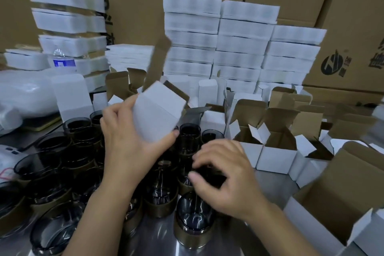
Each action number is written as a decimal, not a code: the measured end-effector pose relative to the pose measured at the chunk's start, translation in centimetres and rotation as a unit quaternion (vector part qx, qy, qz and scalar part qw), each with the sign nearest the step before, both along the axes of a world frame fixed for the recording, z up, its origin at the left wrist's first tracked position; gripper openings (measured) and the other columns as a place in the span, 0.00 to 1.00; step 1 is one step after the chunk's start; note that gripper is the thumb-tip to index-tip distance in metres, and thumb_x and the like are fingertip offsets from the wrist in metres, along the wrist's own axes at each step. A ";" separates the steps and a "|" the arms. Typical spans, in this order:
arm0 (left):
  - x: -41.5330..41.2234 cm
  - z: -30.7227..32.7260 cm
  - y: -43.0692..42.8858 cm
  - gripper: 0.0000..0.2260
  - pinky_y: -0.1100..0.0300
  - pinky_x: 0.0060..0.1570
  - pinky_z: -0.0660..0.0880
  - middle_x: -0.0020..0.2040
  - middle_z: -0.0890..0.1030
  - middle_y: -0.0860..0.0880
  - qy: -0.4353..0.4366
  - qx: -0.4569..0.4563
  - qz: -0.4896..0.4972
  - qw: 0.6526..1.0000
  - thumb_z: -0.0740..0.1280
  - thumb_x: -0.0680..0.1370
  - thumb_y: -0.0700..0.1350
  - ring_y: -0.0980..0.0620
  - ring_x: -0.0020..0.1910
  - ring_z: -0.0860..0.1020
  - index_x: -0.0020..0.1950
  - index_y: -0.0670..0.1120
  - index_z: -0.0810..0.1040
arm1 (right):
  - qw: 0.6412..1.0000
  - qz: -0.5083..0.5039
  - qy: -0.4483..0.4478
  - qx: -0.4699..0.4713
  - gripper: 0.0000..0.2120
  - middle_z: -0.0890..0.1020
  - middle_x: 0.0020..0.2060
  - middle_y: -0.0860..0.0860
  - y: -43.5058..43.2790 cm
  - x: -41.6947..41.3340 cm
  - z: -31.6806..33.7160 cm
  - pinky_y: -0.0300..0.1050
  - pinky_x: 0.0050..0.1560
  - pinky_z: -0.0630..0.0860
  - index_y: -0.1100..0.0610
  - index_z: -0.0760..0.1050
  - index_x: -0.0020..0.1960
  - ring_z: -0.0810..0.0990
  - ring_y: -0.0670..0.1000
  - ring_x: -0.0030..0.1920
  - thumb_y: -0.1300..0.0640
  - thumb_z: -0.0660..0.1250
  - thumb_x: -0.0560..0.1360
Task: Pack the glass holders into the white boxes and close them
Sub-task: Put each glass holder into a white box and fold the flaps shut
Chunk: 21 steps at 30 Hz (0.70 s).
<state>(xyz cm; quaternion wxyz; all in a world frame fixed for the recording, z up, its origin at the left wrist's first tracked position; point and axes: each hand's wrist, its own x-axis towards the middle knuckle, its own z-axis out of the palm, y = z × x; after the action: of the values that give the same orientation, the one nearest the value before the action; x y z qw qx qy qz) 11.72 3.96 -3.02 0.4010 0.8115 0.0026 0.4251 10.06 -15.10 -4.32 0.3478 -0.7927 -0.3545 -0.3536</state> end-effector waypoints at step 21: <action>0.1 0.4 0.7 0.39 0.50 0.68 0.68 0.63 0.75 0.55 0.102 -0.241 -0.218 0.940 0.75 0.59 0.44 0.57 0.63 0.74 0.67 0.58 0.63 | 0.937 0.053 0.075 -0.337 0.11 0.69 0.31 0.42 0.0 -2.9 -0.3 0.39 0.45 0.63 0.50 0.78 0.30 0.63 0.42 0.39 0.47 0.69 0.69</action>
<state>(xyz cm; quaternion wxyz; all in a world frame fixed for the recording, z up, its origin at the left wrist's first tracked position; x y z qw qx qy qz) 11.84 4.64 -2.58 0.6648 0.7106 -0.0312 0.2284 7.12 -15.05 -4.63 0.1037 -0.8677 -0.4673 -0.1341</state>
